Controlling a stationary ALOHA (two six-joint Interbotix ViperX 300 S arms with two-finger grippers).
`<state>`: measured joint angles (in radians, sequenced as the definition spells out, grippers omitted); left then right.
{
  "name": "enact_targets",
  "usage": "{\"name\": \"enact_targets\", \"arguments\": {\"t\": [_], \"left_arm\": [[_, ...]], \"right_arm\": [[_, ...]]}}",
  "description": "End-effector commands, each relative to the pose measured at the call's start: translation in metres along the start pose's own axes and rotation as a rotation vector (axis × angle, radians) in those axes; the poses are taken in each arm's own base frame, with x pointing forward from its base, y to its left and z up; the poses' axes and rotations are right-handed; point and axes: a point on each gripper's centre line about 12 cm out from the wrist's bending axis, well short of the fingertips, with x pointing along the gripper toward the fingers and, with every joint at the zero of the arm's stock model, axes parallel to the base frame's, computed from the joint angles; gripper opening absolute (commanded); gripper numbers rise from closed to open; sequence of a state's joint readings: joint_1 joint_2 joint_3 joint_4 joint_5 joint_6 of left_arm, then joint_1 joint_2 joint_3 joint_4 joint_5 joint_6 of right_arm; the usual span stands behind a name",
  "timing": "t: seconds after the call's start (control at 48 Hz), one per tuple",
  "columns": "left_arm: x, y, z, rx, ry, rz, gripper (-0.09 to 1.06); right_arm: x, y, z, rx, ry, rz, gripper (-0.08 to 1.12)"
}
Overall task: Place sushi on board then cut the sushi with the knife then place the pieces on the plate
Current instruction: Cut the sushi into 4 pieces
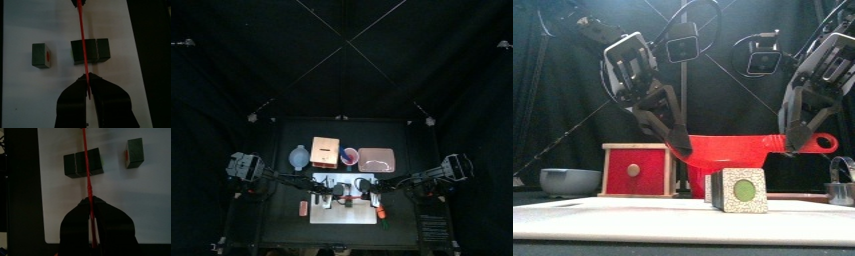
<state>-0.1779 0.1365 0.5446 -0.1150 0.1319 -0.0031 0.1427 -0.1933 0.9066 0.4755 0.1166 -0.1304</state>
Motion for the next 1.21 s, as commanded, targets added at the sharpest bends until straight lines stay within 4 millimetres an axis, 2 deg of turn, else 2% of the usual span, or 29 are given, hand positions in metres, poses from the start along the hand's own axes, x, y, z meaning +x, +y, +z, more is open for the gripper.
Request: {"name": "enact_targets", "arguments": {"t": [0.021, 0.375, 0.896, 1.208], "left_arm": [[-0.002, -0.002, 0.012, 0.005, -0.032, -0.004, 0.46], [0.001, -0.002, 0.01, 0.003, -0.026, -0.004, 0.46], [0.026, 0.004, -0.005, -0.002, 0.038, 0.009, 0.46], [0.026, 0.012, -0.004, -0.011, 0.034, 0.022, 0.46]], "right_arm": [[-0.002, 0.003, 0.009, 0.002, -0.027, 0.008, 0.31], [0.005, 0.001, 0.004, 0.004, -0.001, -0.001, 0.31], [0.03, -0.002, -0.005, 0.004, 0.075, -0.023, 0.31], [0.03, -0.003, -0.001, -0.015, 0.066, -0.027, 0.31]]}}
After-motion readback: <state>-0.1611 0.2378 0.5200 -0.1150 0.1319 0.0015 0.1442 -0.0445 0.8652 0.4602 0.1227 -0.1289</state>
